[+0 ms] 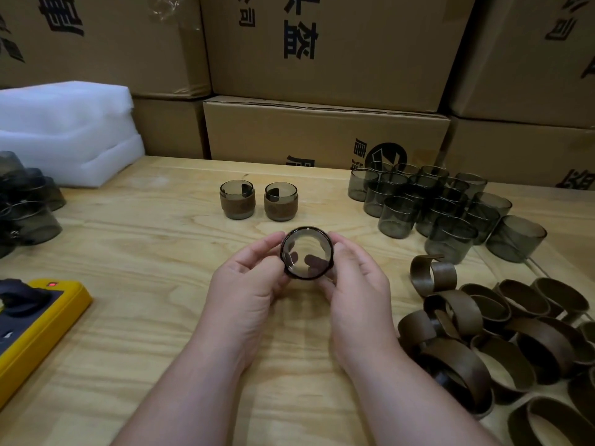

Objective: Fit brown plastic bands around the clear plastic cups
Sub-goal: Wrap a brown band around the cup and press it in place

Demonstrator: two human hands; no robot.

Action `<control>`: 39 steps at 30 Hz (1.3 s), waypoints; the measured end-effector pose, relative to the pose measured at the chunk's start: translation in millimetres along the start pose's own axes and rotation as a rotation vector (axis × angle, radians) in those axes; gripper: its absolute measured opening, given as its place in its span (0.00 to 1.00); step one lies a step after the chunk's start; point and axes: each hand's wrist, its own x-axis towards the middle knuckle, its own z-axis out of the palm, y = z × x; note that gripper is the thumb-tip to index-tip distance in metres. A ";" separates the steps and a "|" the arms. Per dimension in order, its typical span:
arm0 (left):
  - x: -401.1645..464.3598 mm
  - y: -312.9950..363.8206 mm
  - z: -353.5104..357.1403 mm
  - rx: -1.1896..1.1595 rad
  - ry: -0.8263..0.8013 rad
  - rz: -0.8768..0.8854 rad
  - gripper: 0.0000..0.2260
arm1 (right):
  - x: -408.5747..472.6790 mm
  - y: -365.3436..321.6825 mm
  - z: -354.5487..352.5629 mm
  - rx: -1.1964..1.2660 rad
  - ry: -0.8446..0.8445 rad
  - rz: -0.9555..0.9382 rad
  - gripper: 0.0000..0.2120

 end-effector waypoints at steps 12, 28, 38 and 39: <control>-8.8 2.5 13.3 -0.034 0.004 0.039 0.19 | -12.1 1.1 4.1 -0.119 -0.177 -0.164 0.20; -11.8 -4.0 17.4 0.242 -0.019 0.145 0.19 | -20.6 -1.6 3.3 -0.963 0.028 -0.266 0.16; -5.2 -3.2 9.3 0.141 0.203 0.068 0.13 | -33.4 -13.2 12.0 -0.873 -0.002 -0.271 0.13; -5.2 -2.9 9.7 0.131 0.202 0.065 0.13 | -31.9 -12.7 11.4 -0.890 -0.021 -0.254 0.14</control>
